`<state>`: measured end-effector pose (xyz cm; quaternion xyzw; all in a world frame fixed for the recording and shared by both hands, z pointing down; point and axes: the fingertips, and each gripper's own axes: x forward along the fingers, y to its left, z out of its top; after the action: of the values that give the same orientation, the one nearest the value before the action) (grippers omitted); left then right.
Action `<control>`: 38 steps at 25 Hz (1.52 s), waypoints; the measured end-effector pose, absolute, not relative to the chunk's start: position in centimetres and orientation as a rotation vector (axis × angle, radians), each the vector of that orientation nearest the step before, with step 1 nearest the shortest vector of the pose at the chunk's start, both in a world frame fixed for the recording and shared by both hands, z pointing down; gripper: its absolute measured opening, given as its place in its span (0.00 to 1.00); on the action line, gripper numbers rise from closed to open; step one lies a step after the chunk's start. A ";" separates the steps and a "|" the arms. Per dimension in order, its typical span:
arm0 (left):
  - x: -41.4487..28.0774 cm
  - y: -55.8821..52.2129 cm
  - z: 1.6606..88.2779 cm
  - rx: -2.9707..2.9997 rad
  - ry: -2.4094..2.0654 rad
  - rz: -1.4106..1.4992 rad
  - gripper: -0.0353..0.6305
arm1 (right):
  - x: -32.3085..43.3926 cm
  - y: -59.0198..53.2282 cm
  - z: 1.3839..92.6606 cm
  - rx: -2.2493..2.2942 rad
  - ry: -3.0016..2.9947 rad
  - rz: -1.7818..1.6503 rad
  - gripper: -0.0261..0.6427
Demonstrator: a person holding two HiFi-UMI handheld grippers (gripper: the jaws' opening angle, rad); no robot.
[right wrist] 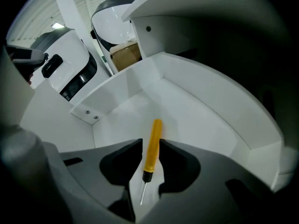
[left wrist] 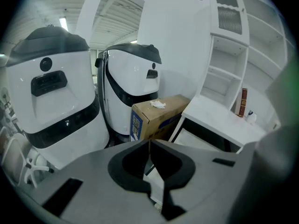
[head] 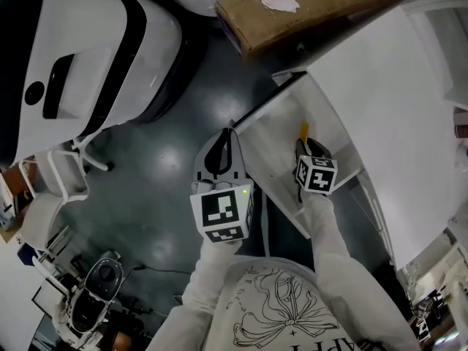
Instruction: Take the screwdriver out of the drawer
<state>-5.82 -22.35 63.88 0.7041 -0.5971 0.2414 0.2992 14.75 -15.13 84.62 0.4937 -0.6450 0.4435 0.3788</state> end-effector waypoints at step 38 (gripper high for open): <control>-7.2 -20.4 56.0 1.955 -1.646 0.485 0.07 | 12.8 -19.8 67.8 1.492 -1.892 0.911 0.14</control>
<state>-7.22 -20.43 55.97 0.7244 -0.6097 0.1798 0.2668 12.82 -19.84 67.82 0.5561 -0.7054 0.3395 0.2792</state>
